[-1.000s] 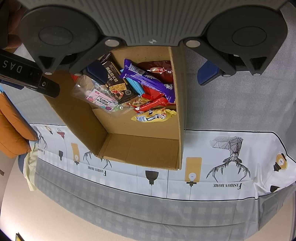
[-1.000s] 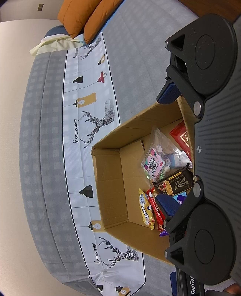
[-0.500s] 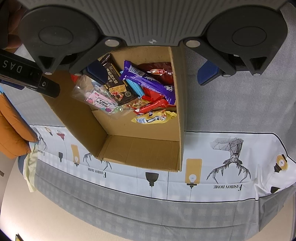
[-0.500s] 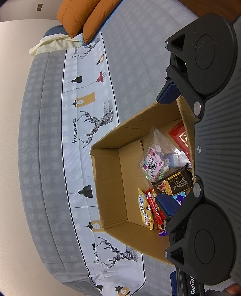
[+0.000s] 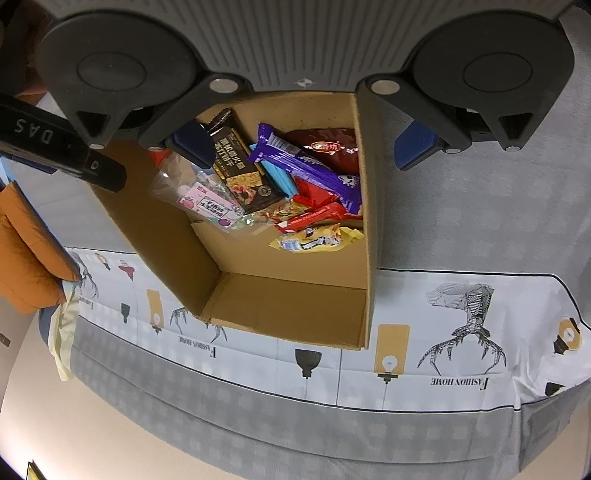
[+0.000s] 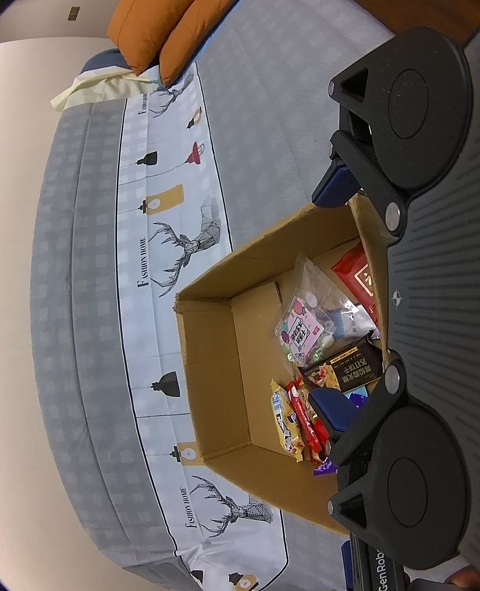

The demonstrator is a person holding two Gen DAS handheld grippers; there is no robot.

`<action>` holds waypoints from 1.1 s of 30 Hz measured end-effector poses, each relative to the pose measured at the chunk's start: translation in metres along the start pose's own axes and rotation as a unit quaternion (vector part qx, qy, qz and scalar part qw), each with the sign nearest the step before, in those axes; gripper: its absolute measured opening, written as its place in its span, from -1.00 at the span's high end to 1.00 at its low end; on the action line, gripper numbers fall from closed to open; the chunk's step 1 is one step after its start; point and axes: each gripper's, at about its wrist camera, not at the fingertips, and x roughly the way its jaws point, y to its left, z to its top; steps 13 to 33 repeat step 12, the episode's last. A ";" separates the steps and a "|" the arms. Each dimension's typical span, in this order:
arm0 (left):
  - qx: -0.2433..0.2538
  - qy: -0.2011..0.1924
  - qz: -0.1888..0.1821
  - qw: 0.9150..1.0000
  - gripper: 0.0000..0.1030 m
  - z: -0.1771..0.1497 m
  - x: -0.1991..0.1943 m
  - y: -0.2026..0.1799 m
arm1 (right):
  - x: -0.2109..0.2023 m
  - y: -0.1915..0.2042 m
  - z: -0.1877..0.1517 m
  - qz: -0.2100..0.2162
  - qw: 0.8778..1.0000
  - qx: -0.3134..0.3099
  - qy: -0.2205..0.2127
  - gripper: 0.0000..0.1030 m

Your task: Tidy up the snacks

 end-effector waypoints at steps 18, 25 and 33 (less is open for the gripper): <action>0.013 -0.010 -0.024 1.000 -0.99 0.003 -0.004 -0.007 | 0.010 -0.002 -0.002 0.006 1.000 -0.025 0.013 -1.00; 0.013 -0.010 -0.024 1.000 -0.99 0.003 -0.004 -0.007 | 0.010 -0.002 -0.002 0.006 1.000 -0.025 0.013 -1.00; 0.013 -0.010 -0.024 1.000 -0.99 0.003 -0.004 -0.007 | 0.010 -0.002 -0.002 0.006 1.000 -0.025 0.013 -1.00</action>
